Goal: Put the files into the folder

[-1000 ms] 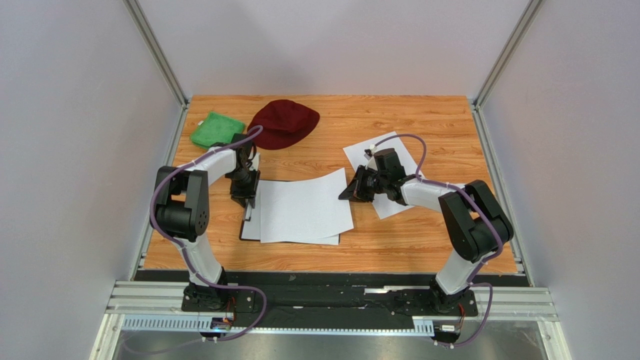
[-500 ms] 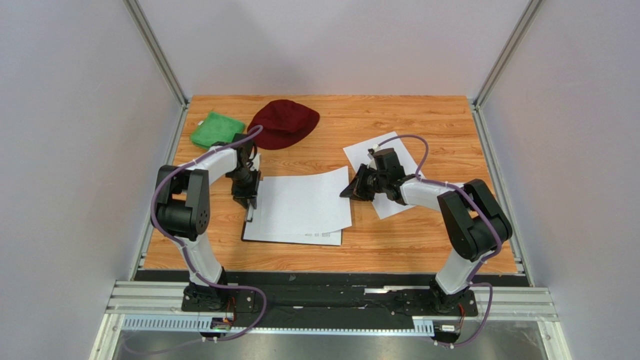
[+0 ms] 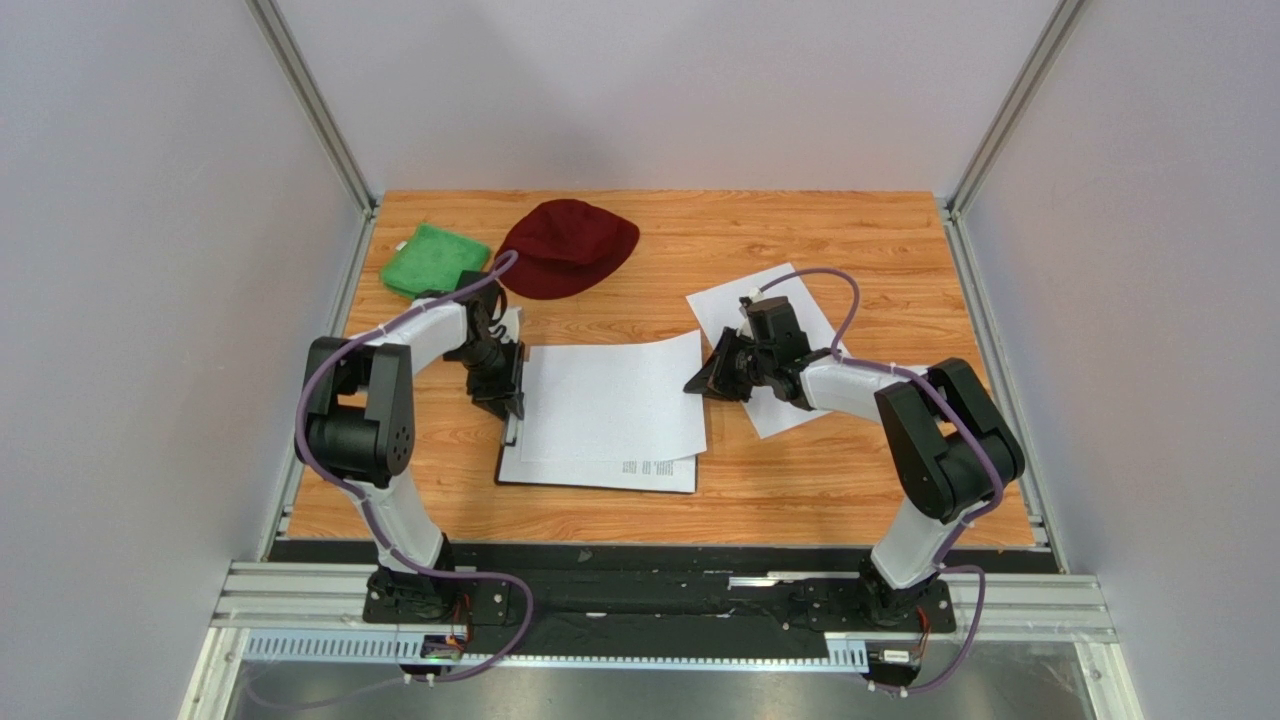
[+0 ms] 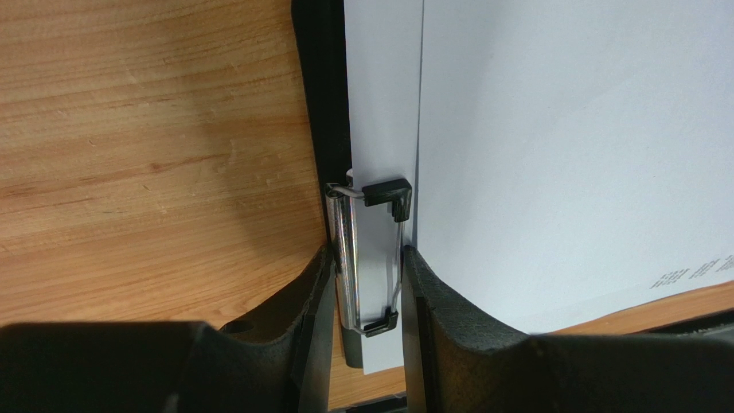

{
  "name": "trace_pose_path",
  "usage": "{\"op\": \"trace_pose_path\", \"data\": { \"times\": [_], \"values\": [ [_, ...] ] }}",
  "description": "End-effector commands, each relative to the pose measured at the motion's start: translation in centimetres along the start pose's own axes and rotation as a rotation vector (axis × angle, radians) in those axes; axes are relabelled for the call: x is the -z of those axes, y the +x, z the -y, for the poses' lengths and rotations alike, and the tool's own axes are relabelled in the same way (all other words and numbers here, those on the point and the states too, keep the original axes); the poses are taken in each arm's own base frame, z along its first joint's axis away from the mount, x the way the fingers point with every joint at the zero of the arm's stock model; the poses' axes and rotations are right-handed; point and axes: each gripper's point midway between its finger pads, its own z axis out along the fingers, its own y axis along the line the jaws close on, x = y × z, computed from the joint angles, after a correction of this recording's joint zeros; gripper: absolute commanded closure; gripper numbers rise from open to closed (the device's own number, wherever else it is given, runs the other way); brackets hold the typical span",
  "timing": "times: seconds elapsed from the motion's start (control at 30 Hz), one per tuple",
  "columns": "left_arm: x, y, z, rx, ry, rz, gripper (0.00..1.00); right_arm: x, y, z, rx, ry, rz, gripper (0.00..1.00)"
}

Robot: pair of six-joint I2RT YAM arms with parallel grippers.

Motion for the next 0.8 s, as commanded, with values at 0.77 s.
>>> {"op": "trace_pose_path", "data": {
  "times": [0.77],
  "values": [
    [0.9,-1.8,0.5,0.078,0.044,0.123,1.00,-1.1,1.6,-1.3,0.224,-0.046,-0.109,1.00]
  ]
}}
